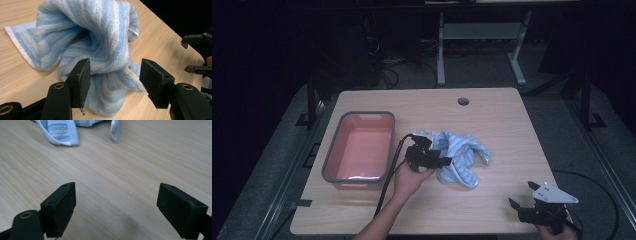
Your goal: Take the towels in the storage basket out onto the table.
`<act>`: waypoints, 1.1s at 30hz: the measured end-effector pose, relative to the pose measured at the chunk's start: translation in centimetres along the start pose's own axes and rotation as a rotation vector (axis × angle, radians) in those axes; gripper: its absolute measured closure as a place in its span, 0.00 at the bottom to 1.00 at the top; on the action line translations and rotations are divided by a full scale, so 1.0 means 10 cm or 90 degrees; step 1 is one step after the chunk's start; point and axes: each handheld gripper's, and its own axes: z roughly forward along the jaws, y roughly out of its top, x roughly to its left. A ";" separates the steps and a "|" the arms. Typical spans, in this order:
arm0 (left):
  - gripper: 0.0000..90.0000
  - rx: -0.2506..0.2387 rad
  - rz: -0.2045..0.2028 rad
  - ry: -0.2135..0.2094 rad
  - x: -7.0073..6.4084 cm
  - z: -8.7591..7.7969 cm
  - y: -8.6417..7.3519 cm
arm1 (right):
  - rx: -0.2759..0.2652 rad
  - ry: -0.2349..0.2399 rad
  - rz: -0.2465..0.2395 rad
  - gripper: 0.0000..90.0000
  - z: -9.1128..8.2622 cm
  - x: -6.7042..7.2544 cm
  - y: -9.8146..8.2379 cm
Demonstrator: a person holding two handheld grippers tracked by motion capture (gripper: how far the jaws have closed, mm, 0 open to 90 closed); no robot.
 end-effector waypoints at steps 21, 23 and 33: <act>0.45 -0.009 0.016 -0.006 -0.08 -0.17 -0.21 | 0.004 -0.003 0.000 0.17 0.01 0.01 0.00; 0.45 -0.006 0.020 0.001 -0.09 -0.18 -0.23 | 0.003 -0.004 0.000 0.17 0.00 0.00 0.00; 0.44 -0.004 0.031 0.011 -0.14 -0.26 -0.36 | 0.004 -0.004 0.000 0.17 0.01 0.01 0.00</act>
